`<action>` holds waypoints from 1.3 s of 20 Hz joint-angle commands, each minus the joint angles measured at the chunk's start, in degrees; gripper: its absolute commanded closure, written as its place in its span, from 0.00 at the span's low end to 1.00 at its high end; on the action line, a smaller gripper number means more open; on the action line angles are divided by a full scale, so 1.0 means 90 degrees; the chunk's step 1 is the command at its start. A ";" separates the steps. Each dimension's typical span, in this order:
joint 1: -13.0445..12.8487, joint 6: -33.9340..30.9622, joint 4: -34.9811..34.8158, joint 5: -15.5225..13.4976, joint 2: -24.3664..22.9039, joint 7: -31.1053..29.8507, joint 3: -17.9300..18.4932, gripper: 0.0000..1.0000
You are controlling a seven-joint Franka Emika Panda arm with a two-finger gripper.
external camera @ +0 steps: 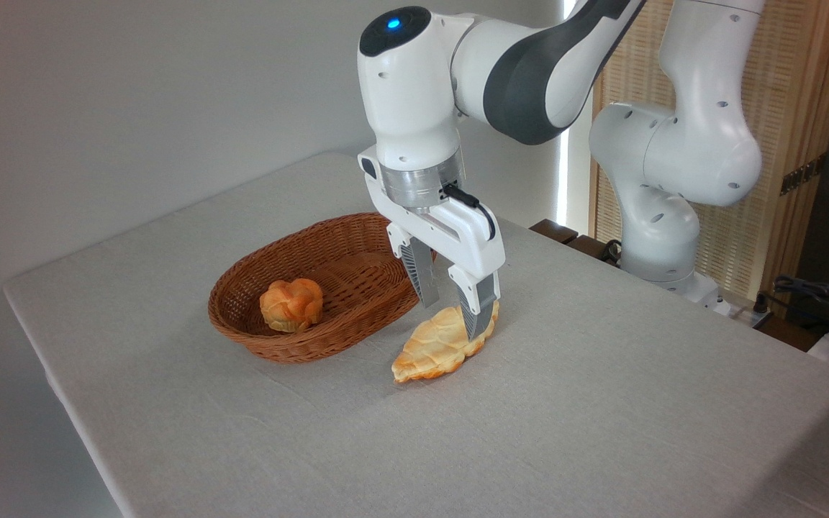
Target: Put bread into the basket
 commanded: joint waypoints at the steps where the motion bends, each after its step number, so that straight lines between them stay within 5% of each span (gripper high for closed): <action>1: -0.0032 0.0281 -0.0055 -0.0100 0.0133 0.0083 -0.0009 0.00; 11: -0.0042 0.0390 -0.0114 -0.0032 0.0250 0.0112 -0.0009 0.00; 14: -0.0042 0.0468 -0.0114 -0.0032 0.0251 0.0122 -0.0009 0.15; 17: -0.0051 0.0478 -0.0123 -0.0032 0.0290 0.0122 -0.0009 0.48; 21: -0.0051 0.0468 -0.0123 -0.0032 0.0299 0.0131 -0.0009 0.71; 26: -0.0051 0.0478 -0.0123 -0.0032 0.0329 0.0210 -0.0009 0.73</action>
